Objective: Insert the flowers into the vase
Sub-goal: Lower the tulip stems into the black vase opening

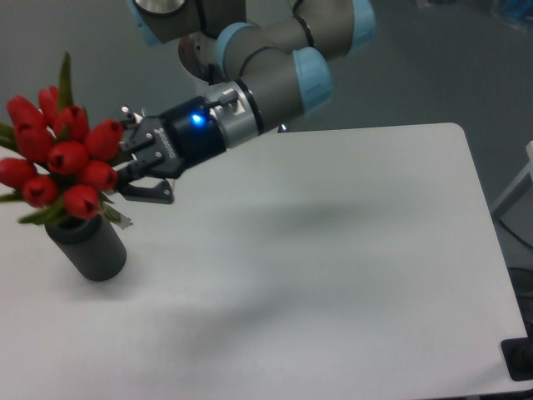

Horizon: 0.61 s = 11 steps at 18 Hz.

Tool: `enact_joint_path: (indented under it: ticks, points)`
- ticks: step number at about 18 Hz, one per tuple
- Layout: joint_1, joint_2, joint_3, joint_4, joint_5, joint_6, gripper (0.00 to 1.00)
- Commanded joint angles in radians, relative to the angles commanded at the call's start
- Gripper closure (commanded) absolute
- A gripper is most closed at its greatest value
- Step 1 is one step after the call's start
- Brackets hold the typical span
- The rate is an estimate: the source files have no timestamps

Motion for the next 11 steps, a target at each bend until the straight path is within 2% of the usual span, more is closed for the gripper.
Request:
enact_joint_path:
  ticks: [3,11]
  points:
    - [-0.034,0.006,-0.055,0.002,-0.046,0.046,0.84]
    - [-0.094,0.025,-0.111,0.003,-0.060,0.103,0.84]
